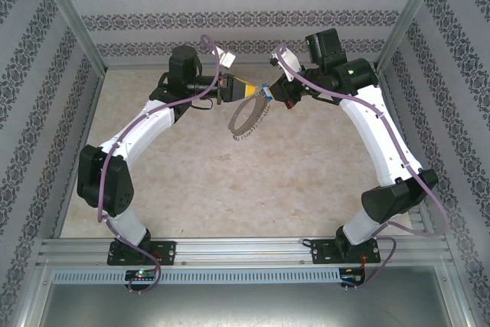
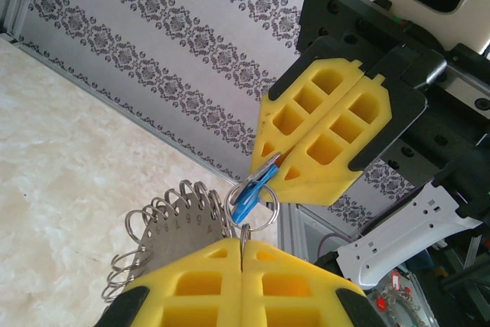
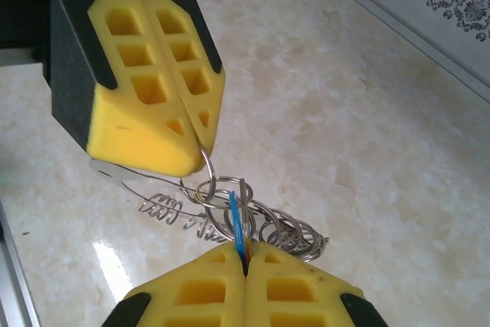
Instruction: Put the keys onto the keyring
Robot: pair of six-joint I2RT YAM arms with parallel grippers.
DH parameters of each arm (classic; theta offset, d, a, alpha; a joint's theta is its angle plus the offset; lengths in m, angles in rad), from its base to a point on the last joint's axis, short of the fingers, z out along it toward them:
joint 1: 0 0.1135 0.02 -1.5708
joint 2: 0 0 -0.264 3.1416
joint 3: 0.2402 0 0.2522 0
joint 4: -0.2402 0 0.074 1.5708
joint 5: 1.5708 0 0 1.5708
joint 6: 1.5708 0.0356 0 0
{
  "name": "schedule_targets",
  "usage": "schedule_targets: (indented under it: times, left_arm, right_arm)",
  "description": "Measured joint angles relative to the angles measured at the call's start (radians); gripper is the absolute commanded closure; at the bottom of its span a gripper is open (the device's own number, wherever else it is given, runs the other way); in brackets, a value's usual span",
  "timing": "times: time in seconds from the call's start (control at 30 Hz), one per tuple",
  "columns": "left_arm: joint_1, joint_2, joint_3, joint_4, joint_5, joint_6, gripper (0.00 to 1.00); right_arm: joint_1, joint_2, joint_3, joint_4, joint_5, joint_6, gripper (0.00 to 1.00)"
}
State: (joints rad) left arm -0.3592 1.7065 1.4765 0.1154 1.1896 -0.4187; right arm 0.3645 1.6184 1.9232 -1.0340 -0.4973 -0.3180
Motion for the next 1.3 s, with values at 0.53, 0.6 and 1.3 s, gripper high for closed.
schedule_targets:
  times: [0.53, 0.6, 1.3]
  left_arm:
    - [-0.007, 0.0, 0.0, -0.008, -0.02, 0.027, 1.0]
    - [-0.008, 0.0, 0.0, -0.008, -0.021, 0.027, 1.0]
    - [-0.006, 0.0, -0.005, -0.018, -0.043, 0.03, 1.0]
  right_arm:
    - [-0.005, 0.0, 0.018, -0.038, 0.019, -0.029, 1.0]
    - [-0.006, 0.0, 0.023, -0.044, 0.019, -0.03, 1.0]
    - [0.033, 0.095, 0.162, -0.108, 0.082, -0.049, 1.0]
